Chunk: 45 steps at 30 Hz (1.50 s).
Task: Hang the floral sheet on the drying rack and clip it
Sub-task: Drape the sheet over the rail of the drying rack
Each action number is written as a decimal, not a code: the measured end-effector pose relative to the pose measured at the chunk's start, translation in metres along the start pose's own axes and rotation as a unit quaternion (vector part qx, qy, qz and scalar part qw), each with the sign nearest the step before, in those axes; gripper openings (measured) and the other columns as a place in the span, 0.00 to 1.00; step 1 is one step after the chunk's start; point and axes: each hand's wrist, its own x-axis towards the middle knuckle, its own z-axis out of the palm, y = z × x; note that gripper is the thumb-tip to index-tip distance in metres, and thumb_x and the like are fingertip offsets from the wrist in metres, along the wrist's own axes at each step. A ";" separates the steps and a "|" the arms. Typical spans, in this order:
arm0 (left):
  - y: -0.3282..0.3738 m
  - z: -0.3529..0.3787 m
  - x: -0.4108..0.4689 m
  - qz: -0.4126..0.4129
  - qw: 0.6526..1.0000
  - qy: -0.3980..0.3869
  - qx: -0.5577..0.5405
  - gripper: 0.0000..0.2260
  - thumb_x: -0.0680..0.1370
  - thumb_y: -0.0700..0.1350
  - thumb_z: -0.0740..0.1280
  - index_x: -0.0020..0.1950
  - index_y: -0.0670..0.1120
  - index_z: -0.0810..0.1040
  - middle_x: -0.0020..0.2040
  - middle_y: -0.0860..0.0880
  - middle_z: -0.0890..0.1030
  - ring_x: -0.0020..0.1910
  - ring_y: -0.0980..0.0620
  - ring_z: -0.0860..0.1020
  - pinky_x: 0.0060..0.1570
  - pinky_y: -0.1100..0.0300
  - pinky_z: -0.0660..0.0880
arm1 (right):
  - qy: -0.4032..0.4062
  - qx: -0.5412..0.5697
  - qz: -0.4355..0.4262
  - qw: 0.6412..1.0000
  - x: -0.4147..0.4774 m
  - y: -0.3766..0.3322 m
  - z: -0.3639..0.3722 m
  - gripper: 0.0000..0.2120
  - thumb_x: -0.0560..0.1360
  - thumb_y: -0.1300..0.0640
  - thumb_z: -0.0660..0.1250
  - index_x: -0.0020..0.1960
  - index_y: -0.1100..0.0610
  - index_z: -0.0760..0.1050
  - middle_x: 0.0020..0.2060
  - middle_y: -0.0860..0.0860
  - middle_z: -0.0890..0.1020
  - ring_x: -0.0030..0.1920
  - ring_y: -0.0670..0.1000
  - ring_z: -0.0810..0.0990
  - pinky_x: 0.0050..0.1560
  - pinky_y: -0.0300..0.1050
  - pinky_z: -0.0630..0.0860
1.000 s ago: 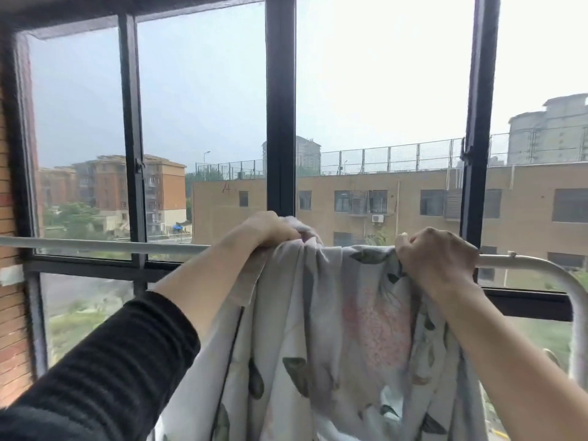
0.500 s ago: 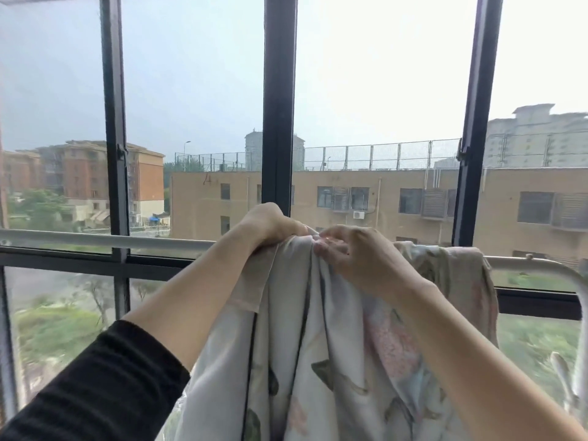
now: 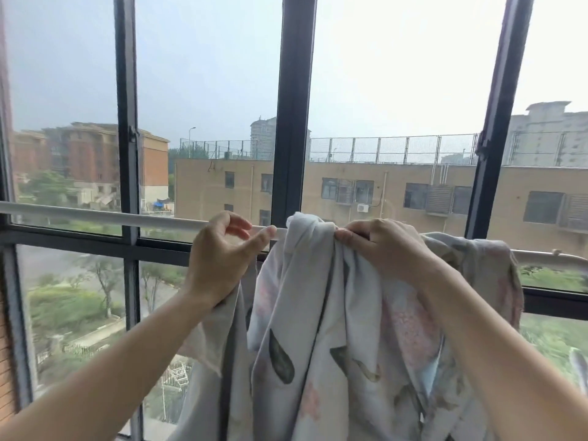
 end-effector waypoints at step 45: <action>0.007 0.008 0.109 -0.123 0.898 -0.176 0.383 0.27 0.69 0.58 0.68 0.62 0.43 0.73 0.58 0.45 0.77 0.51 0.44 0.75 0.47 0.56 0.72 | 0.112 -0.052 0.182 0.975 -0.009 0.027 -0.009 0.15 0.76 0.52 0.55 0.36 0.54 0.75 0.43 0.56 0.82 0.41 0.57 0.74 0.38 0.45 0.63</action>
